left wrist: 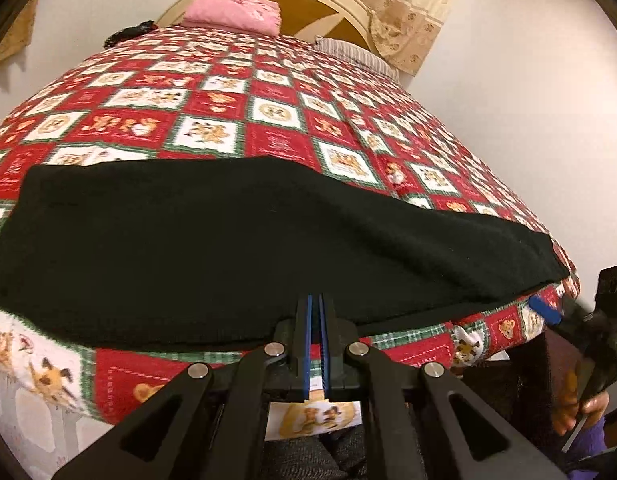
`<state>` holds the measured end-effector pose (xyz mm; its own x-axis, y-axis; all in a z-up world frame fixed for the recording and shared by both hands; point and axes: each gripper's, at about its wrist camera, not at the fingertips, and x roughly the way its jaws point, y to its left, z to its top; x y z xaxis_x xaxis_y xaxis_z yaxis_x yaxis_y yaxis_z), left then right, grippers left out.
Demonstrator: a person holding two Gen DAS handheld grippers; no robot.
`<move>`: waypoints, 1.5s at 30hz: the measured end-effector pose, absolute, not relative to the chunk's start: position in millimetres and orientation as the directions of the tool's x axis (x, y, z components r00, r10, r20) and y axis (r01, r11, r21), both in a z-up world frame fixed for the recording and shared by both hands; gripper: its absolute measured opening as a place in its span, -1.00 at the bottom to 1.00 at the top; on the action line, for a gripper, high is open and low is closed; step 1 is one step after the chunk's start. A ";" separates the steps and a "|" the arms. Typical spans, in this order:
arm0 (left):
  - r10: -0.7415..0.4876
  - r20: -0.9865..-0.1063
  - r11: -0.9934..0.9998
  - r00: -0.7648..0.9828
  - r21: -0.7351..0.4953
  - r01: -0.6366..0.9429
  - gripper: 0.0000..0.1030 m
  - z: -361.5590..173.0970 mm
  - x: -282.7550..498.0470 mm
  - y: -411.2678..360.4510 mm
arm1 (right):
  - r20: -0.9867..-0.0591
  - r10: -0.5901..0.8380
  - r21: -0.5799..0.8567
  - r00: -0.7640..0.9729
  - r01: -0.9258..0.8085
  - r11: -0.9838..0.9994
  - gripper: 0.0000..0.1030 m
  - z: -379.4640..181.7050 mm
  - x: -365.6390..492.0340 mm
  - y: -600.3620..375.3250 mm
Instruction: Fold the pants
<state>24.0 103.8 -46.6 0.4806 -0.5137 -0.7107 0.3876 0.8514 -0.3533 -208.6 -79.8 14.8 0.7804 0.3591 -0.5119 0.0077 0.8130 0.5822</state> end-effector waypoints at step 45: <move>-0.557 -0.721 0.798 0.412 -0.327 0.507 -0.93 -53.3 44.4 62.8 | -0.528 0.524 0.657 0.668 -0.069 0.751 -0.73 -12.0 -186.7 -28.9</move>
